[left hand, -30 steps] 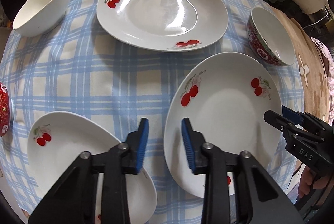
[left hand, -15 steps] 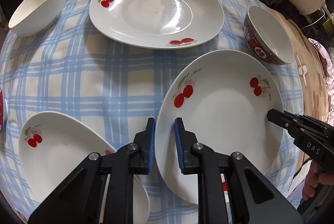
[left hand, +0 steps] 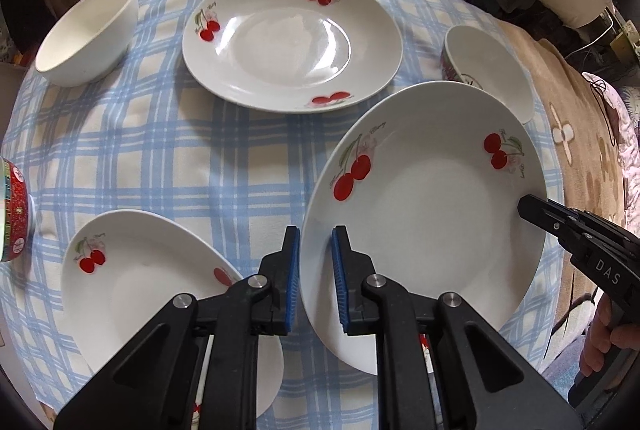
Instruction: Organize plates and bowls
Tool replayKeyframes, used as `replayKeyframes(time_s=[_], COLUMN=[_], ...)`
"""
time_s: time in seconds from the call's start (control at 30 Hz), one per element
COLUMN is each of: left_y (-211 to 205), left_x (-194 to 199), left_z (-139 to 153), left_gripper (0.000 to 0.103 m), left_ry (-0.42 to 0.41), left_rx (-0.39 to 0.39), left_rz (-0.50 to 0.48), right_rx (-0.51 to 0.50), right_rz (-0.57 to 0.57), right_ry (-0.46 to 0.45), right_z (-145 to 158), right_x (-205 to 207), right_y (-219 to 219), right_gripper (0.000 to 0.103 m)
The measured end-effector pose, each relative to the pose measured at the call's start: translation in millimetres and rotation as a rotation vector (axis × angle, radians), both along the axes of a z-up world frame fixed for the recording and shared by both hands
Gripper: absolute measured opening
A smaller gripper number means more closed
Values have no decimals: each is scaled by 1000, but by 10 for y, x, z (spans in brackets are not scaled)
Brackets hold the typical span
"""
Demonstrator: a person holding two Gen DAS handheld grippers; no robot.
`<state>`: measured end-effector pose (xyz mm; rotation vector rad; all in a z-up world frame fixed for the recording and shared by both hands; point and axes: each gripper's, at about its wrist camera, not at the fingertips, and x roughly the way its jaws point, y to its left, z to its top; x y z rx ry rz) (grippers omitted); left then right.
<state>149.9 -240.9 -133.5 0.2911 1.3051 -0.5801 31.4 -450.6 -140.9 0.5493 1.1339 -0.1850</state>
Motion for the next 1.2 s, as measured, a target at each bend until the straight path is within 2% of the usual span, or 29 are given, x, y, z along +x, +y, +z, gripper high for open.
replayKeyframes(time_s=[0.2,0.53,0.73,1.03,1.2], left_y=[89,568,991,1569,1756], left_x=[-62,-113,-62,-54,-30], left_z=[143,330,311,309,251], left_gripper=[14,14,15,15,15], left_ry=[-14,-36,-18,-44,-33], left_rx=[-3,-1,21,43,54], left_rz=[-12,41,104,172,196], right_rx=[9,2,-5,-14,-11], right_rz=[-4,46,116,203,230], right_ry=[-36,-73,-96,-102,-103], right_z=[126,279,325,278,251], right_x=[-70,7,150,331,439], right_y=[39,414,773,1336,1546], right_gripper=[10,10,10,10,10])
